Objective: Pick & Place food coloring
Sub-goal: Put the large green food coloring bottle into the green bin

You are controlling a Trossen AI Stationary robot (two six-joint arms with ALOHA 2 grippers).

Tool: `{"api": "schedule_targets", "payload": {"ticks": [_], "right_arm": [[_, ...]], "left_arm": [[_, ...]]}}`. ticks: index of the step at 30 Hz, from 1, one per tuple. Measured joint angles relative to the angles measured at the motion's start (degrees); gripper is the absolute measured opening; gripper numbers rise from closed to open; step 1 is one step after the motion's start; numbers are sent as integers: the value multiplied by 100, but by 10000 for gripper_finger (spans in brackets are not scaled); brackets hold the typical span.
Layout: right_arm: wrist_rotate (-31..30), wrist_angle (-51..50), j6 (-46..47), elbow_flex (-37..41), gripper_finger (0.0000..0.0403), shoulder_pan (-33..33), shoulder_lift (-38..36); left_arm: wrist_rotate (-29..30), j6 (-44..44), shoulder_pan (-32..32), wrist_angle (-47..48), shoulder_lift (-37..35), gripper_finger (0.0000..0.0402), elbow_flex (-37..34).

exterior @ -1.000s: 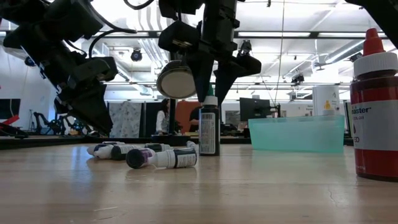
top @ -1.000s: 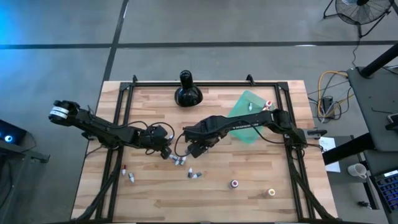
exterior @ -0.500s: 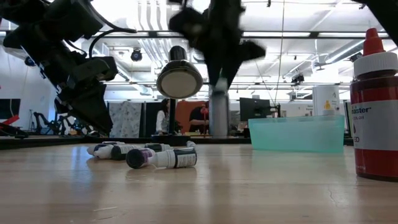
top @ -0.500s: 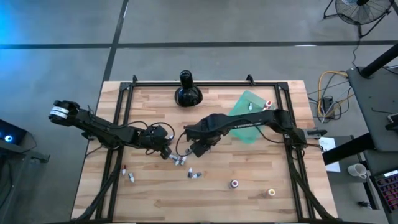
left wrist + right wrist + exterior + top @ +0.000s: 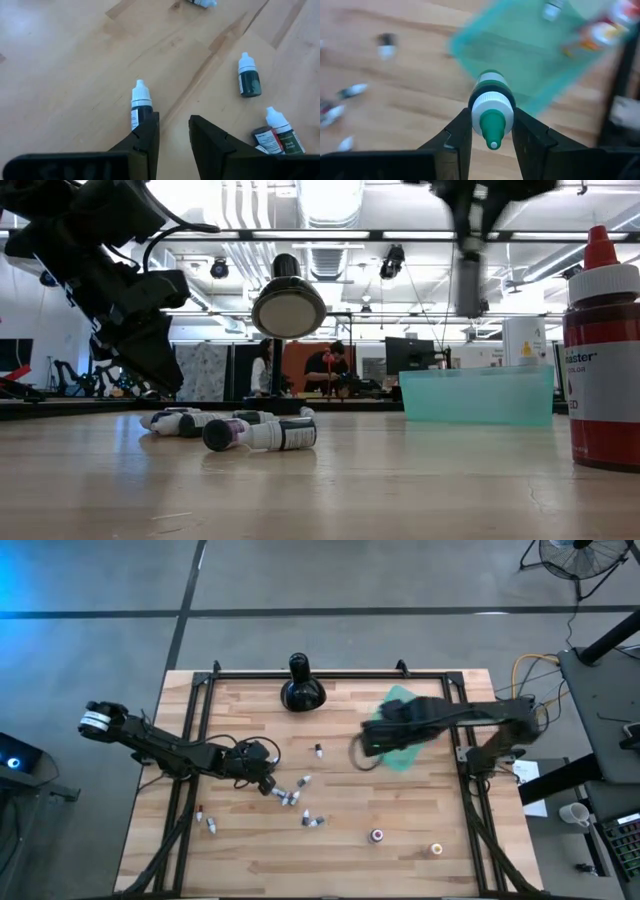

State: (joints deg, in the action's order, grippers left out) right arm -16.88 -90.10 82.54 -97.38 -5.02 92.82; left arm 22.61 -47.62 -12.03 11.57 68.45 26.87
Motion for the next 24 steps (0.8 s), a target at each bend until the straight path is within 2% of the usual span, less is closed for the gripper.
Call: {"api": "schedule_targets", "payload": {"ticks": [4,6,9,14,18,24], "right_arm": [[17,66,681,1397,104,111,-926],[6,470,768,1945,104,152,-1267],[-95,1210,799,2628,104,226,-1601],[-113,1313,1030,3698,104,570,-1871],[-129,1638,1096,4223,104,615,-2059],[-279,1765,1159,4583,105,748,-2162]], "left_arm": [[34,128,0,-15,0,80,-2],[40,180,0,-20,0,80,-2],[42,204,0,-17,0,80,-2],[40,204,0,-20,0,80,-2],[42,130,0,-21,0,80,-2],[39,-26,0,-21,0,80,-2]]}}
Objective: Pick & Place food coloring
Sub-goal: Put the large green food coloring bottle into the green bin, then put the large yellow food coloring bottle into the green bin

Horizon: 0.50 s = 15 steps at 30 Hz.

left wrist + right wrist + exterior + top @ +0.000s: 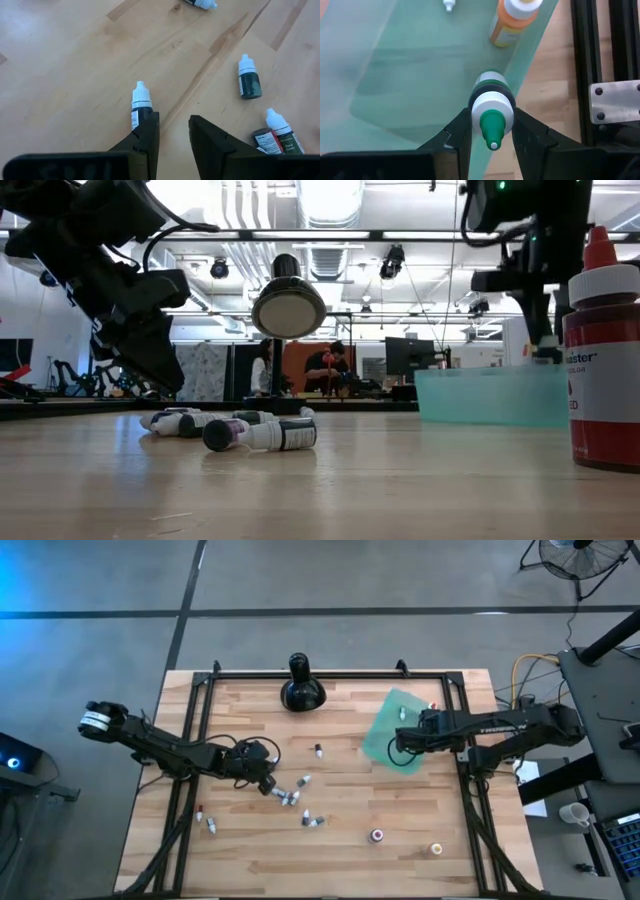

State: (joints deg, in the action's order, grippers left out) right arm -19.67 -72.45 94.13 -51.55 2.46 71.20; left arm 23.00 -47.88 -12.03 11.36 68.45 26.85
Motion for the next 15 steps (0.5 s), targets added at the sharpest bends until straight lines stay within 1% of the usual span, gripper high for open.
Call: {"api": "schedule_targets", "payload": {"ticks": [4,7,15], "right_arm": [[14,8,-156,182,105,175,0],[19,29,-164,271,114,277,0],[-226,23,-278,306,178,321,4]], "left_arm": [[0,-24,0,-1,0,80,0],[0,-27,0,-1,0,80,0],[0,-157,0,-1,0,80,0]]}}
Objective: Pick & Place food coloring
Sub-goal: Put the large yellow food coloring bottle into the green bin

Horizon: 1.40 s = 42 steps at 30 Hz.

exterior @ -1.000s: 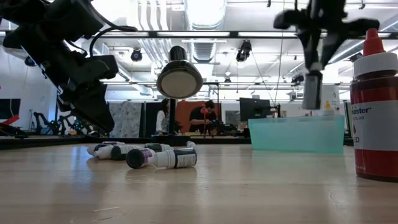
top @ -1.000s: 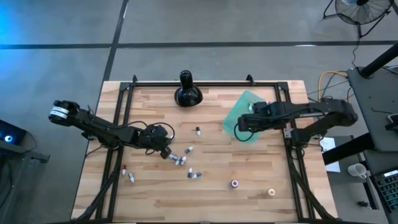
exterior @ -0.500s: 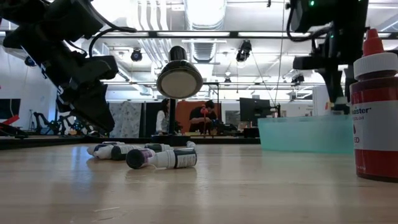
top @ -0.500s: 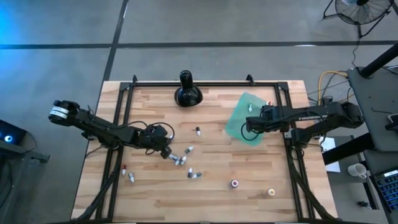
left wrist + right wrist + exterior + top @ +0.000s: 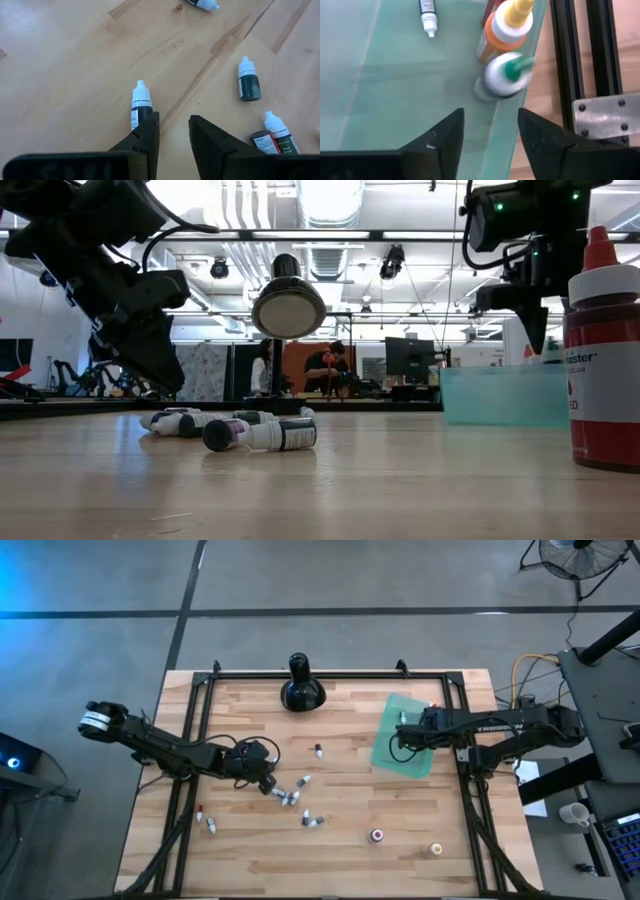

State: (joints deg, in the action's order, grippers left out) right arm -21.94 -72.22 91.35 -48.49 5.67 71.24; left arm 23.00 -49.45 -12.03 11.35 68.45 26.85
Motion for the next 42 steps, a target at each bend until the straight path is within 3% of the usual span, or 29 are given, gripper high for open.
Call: {"api": "schedule_targets", "payload": {"ticks": [6,10,14,17,19,22,30,36,42], "right_arm": [[-6,-116,-83,-82,216,-38,-77],[206,-115,-726,-464,231,-240,-156],[994,-83,-2179,-1137,238,-884,-176],[1877,-81,-3289,-1436,239,-1632,-109],[2563,-99,-3562,-1521,240,-2164,-60],[3051,-87,-3003,-1647,240,-2924,101],[3102,287,-1048,-1812,239,-4601,622],[2931,537,-177,-1973,230,-5250,1178],[2813,873,-244,-2258,231,-5676,1563]], "left_arm": [[0,-6,0,0,0,80,0],[-56,-6,0,2,0,80,0],[-158,-9,-2,2,0,80,0],[-199,-6,-2,0,0,80,0],[-199,0,-2,1,0,80,0],[-201,80,-2,2,0,80,0],[29,339,2,-2,0,80,0],[61,434,2,-39,0,80,0],[66,446,-2,-37,0,80,0]]}}
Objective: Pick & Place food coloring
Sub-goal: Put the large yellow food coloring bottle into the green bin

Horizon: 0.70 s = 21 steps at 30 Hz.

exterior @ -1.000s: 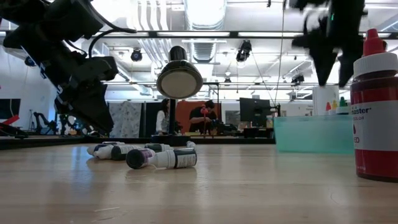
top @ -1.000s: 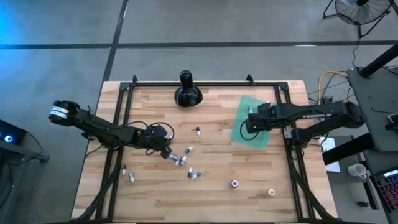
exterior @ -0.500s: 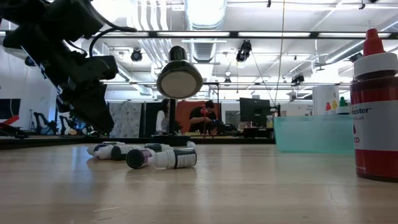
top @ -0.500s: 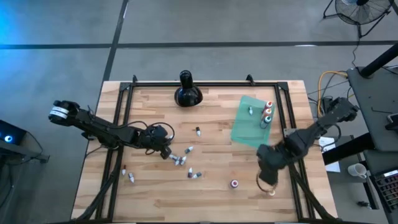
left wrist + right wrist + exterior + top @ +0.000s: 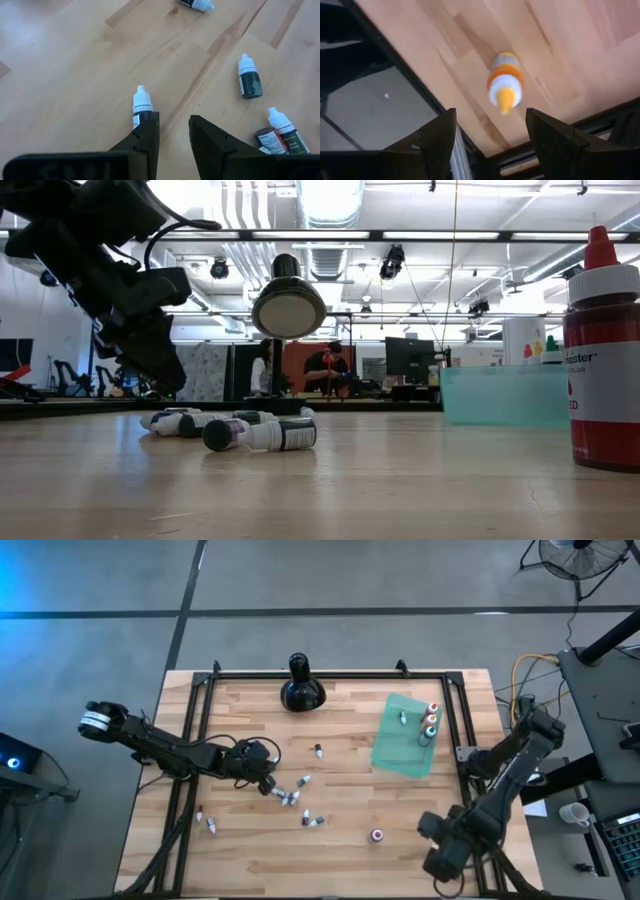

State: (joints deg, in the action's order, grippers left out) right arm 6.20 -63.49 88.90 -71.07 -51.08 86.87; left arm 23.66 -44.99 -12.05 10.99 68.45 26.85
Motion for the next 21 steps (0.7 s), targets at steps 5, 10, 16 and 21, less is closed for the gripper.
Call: {"api": "schedule_targets", "payload": {"ticks": [5,10,16,21], "right_arm": [[-59,-1,-231,-82,238,-200,308],[-190,-67,-491,-55,252,-232,596],[-252,-67,-552,-27,270,-232,729],[-353,-72,-535,5,256,-228,736]], "left_arm": [[40,2,2,-36,0,80,0],[52,2,0,-41,0,80,0],[50,-7,0,-31,0,80,0],[50,-9,2,-33,0,80,0]]}}
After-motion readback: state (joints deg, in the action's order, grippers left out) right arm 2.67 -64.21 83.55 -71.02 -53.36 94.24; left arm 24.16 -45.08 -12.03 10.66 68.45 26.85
